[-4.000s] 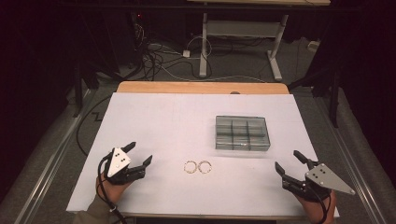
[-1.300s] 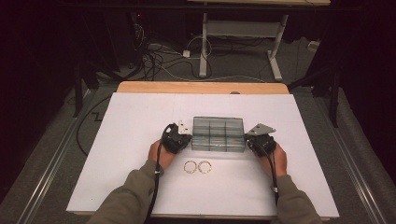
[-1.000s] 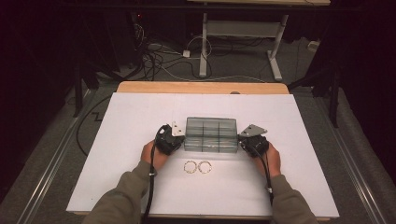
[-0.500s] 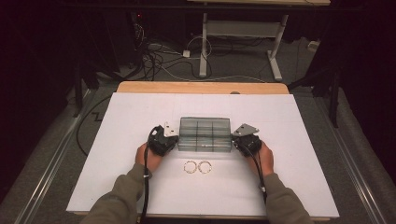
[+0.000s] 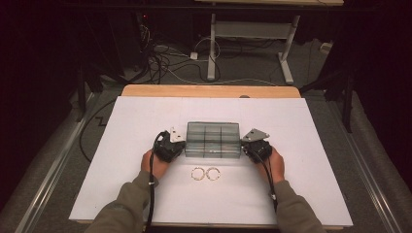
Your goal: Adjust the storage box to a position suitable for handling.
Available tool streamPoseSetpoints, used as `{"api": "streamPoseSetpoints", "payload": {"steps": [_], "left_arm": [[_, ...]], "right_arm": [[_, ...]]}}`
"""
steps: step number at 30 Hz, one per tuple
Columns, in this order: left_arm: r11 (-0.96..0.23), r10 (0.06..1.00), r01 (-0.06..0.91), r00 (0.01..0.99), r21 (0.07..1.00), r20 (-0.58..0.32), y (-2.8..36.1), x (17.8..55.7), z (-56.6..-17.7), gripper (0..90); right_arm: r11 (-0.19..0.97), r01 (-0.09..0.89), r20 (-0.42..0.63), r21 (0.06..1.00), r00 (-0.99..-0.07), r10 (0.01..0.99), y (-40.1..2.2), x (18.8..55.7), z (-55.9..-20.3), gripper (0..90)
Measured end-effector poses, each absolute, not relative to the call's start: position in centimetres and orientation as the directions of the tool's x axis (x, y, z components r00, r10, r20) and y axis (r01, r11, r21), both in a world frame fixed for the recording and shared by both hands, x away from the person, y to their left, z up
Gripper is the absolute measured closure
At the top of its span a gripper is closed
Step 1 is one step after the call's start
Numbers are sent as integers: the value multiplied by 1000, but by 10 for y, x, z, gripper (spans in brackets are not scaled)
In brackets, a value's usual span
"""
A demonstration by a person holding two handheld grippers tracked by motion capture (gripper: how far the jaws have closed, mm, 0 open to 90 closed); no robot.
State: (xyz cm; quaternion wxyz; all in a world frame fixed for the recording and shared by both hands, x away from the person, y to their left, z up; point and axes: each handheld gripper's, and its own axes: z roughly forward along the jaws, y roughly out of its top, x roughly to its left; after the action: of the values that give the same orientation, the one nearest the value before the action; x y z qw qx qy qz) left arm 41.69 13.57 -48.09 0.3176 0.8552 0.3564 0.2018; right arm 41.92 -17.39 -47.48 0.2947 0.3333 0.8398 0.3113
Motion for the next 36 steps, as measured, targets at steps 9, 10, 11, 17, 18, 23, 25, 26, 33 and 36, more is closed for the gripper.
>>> {"api": "streamPoseSetpoints", "payload": {"steps": [9,10,11,17,18,23,25,26,33,36], "left_arm": [[-531,749,489,653,692,114,137,416,-482,869],[-529,748,491,655,692,107,138,416,-482,869],[-529,747,490,656,693,107,138,416,-482,869],[-536,741,484,662,692,111,140,415,-483,869],[-539,740,482,663,691,115,139,415,-483,869],[-553,729,458,670,696,139,142,414,-481,839],[-552,737,442,656,707,165,146,412,-479,839],[-542,742,436,649,719,166,148,410,-478,839],[-510,738,364,651,779,178,162,398,-456,790],[-509,734,336,651,793,195,164,391,-445,755]], "right_arm": [[582,373,-279,722,-613,739,-173,420,-475,900],[583,373,-280,722,-613,739,-173,420,-475,900],[584,372,-283,722,-611,740,-173,420,-475,900],[579,376,-280,723,-606,744,-172,421,-476,900],[576,380,-277,724,-605,747,-172,421,-476,900],[567,377,-277,732,-595,755,-174,420,-475,857],[537,384,-259,751,-577,774,-179,419,-473,846],[519,393,-245,759,-566,787,-183,418,-471,832],[408,333,-172,850,-557,812,-204,404,-453,744],[375,309,-168,874,-532,830,-211,396,-446,579]]}}
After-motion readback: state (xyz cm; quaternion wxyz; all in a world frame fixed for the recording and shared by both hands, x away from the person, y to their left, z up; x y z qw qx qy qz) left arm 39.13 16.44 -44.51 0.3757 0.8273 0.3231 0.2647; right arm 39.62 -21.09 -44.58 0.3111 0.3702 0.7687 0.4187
